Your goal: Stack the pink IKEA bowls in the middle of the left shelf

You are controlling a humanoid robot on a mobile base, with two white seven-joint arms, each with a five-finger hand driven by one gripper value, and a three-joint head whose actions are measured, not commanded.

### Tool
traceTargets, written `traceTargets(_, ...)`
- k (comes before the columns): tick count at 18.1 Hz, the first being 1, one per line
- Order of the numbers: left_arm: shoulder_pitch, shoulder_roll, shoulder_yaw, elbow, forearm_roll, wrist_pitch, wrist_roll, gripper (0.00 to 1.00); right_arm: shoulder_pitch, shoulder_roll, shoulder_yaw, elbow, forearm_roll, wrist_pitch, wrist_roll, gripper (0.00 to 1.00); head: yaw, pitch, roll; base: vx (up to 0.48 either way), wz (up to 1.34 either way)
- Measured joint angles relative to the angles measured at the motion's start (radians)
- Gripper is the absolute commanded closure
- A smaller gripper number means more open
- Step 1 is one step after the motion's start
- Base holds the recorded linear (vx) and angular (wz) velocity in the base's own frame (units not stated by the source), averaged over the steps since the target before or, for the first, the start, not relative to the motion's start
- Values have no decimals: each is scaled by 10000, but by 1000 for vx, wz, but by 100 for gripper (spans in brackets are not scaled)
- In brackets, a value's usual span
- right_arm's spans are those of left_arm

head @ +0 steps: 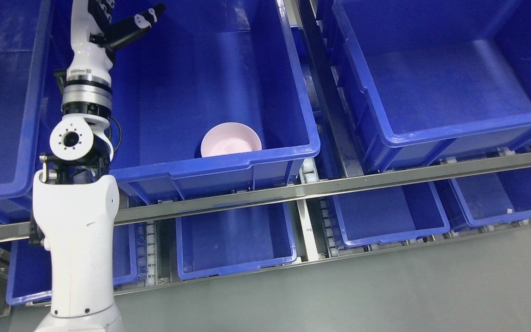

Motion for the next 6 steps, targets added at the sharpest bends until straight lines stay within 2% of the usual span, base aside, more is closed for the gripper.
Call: traceTargets(6,-282,-26,71,-249,12,234,2,0,1,0,0,0,0,5,-23,0,0,0,0,0,-4)
